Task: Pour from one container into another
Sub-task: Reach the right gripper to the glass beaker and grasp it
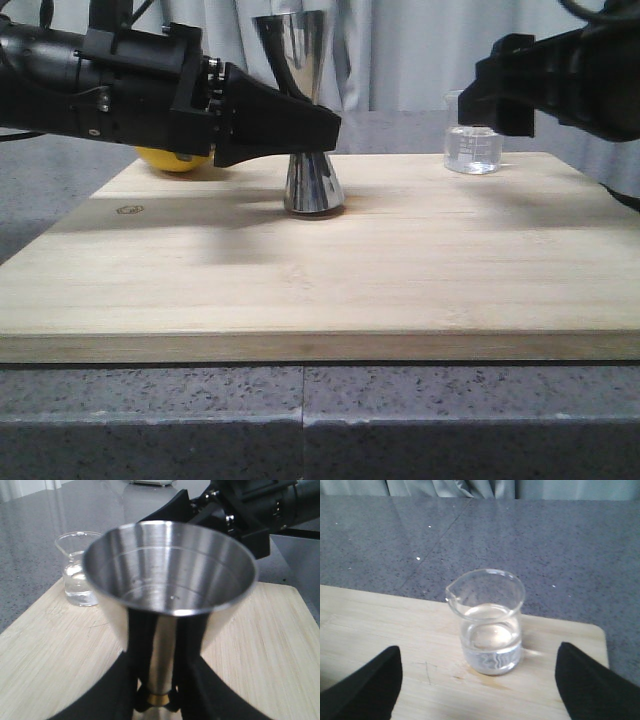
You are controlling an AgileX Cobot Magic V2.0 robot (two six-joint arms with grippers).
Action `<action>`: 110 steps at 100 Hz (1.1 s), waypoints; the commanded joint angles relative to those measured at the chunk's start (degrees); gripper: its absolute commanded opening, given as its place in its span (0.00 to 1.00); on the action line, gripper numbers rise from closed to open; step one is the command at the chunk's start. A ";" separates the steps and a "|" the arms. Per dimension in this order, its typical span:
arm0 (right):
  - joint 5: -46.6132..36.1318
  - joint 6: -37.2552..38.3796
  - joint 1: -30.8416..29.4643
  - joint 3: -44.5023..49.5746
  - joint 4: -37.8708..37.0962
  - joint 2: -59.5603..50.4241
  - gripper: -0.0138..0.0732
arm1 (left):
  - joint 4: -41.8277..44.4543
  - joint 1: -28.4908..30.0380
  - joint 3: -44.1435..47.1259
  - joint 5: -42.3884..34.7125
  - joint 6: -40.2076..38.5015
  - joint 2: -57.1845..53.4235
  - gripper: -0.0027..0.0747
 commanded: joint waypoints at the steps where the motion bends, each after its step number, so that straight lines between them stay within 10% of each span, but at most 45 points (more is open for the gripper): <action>1: -9.49 3.94 0.09 -1.20 -5.20 1.23 0.83 | -4.51 -0.54 -1.62 6.61 0.16 -2.23 0.17; 40: -22.35 4.61 -0.25 -1.91 -6.40 10.44 0.83 | -4.51 -0.54 -1.62 6.61 0.16 -2.23 0.17; 110: -22.10 4.70 -3.79 -7.18 -7.85 15.69 0.83 | -4.51 -0.54 -1.62 6.71 0.16 -2.23 0.17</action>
